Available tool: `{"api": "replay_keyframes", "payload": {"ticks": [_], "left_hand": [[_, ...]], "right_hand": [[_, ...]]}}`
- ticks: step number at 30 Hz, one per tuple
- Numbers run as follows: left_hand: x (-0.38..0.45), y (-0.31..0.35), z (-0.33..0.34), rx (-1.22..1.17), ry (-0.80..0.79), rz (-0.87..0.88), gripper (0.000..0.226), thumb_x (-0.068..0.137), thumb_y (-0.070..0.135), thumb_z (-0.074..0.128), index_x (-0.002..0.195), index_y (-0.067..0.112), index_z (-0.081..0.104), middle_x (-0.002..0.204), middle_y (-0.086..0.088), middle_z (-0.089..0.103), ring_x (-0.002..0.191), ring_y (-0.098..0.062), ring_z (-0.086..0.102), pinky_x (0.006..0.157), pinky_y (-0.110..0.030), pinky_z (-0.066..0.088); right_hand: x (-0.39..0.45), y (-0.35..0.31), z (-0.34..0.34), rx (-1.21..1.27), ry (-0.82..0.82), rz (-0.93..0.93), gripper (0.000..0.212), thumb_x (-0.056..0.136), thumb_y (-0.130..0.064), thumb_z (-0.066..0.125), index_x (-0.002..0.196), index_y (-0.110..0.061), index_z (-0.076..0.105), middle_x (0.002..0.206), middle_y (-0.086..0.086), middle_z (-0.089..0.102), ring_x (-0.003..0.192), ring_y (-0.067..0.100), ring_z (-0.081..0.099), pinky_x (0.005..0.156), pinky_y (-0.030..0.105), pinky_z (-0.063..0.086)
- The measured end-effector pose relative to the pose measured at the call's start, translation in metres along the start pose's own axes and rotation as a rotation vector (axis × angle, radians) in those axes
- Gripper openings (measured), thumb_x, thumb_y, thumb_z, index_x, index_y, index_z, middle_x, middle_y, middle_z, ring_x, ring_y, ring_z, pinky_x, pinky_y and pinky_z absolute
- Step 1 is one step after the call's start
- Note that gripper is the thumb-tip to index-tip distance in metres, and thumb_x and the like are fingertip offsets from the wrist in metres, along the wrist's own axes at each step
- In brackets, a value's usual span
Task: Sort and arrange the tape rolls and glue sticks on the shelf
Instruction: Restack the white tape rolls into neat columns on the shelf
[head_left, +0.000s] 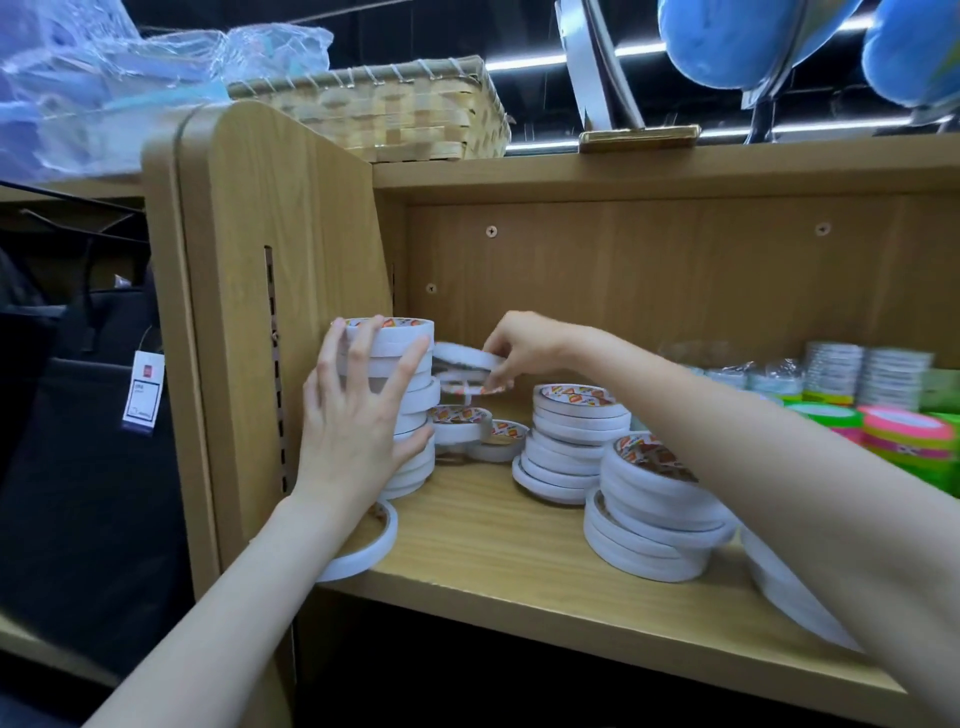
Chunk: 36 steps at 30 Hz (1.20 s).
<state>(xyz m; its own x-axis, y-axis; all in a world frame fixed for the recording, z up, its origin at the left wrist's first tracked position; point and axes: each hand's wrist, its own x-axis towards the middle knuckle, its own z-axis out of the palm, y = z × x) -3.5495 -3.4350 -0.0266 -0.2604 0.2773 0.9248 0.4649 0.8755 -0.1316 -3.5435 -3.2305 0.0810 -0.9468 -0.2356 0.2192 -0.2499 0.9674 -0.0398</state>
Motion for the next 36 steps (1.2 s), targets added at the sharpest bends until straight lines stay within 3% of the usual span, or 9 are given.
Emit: {"api": "replay_keyframes", "payload": {"ticks": [5,7,10,13,15,19,23,28,36], "left_hand": [[0.000,0.000,0.001,-0.001,0.007,-0.002,0.088,0.062,0.043,0.080,0.137,0.025,0.039,0.141,-0.016,0.027,0.131,-0.042,0.025,0.086,-0.054,0.045],[0.001,0.000,0.002,0.002,0.009,0.001,0.086,0.062,0.043,0.079,0.136,0.025,0.039,0.141,-0.016,0.028,0.131,-0.043,0.025,0.086,-0.053,0.045],[0.001,-0.002,0.002,0.005,0.009,0.011,0.085,0.063,0.042,0.079,0.137,0.024,0.040,0.141,-0.017,0.028,0.131,-0.044,0.026,0.086,-0.055,0.045],[0.001,-0.003,0.002,0.006,0.010,0.016,0.085,0.064,0.043,0.079,0.137,0.024,0.040,0.141,-0.016,0.028,0.130,-0.044,0.026,0.085,-0.055,0.045],[0.001,-0.003,0.002,0.008,0.014,0.018,0.085,0.064,0.044,0.079,0.137,0.024,0.041,0.140,-0.016,0.028,0.130,-0.044,0.027,0.085,-0.055,0.045],[0.001,-0.004,0.003,0.016,0.019,0.024,0.085,0.064,0.045,0.078,0.138,0.025,0.041,0.140,-0.016,0.029,0.130,-0.043,0.026,0.084,-0.054,0.045],[0.001,-0.006,0.003,0.026,0.021,0.027,0.085,0.065,0.046,0.077,0.138,0.025,0.041,0.141,-0.016,0.029,0.130,-0.043,0.027,0.085,-0.054,0.045],[0.000,-0.006,0.003,0.043,0.025,0.027,0.081,0.069,0.049,0.070,0.139,0.026,0.039,0.141,-0.017,0.030,0.130,-0.043,0.028,0.083,-0.052,0.046],[0.000,-0.006,0.005,0.025,0.052,0.032,0.081,0.067,0.048,0.072,0.138,0.027,0.039,0.140,-0.015,0.028,0.129,-0.042,0.027,0.080,-0.052,0.047]], "right_hand": [[-0.042,0.016,-0.049,0.079,0.189,0.073,0.007,0.075,-0.022,0.075,0.077,-0.017,0.070,0.071,0.003,0.061,0.065,0.010,0.048,0.063,0.026,0.034],[-0.060,0.021,-0.060,-0.086,0.103,0.123,0.013,0.075,-0.025,0.074,0.072,-0.014,0.068,0.066,0.001,0.058,0.063,0.014,0.048,0.060,0.028,0.034],[-0.079,0.017,-0.056,-0.179,-0.153,0.221,0.011,0.076,-0.029,0.074,0.070,-0.027,0.064,0.066,-0.010,0.058,0.063,0.008,0.051,0.054,0.022,0.036],[-0.081,0.015,-0.045,-0.133,-0.300,0.227,0.015,0.076,-0.034,0.074,0.083,-0.031,0.060,0.081,-0.016,0.061,0.079,0.007,0.057,0.066,0.023,0.044],[-0.077,0.010,-0.048,-0.186,-0.305,0.205,0.023,0.075,-0.039,0.074,0.092,-0.031,0.060,0.090,-0.016,0.060,0.086,0.007,0.058,0.077,0.027,0.045],[-0.056,-0.017,-0.045,-0.147,-0.101,0.051,0.032,0.075,-0.039,0.074,0.102,-0.025,0.065,0.098,-0.010,0.064,0.096,0.012,0.060,0.087,0.032,0.050],[-0.016,-0.046,-0.006,-0.206,-0.253,-0.016,0.038,0.079,-0.031,0.072,0.113,-0.017,0.063,0.108,-0.004,0.063,0.102,0.016,0.058,0.090,0.033,0.050],[0.015,-0.039,0.034,-0.472,-0.362,0.022,0.013,0.078,-0.024,0.071,0.090,-0.020,0.067,0.071,-0.007,0.055,0.078,0.020,0.059,0.080,0.036,0.051],[0.002,-0.011,0.011,-0.312,-0.160,0.053,0.002,0.084,-0.017,0.062,0.086,-0.016,0.063,0.088,0.007,0.062,0.085,0.027,0.063,0.070,0.036,0.053]]}}
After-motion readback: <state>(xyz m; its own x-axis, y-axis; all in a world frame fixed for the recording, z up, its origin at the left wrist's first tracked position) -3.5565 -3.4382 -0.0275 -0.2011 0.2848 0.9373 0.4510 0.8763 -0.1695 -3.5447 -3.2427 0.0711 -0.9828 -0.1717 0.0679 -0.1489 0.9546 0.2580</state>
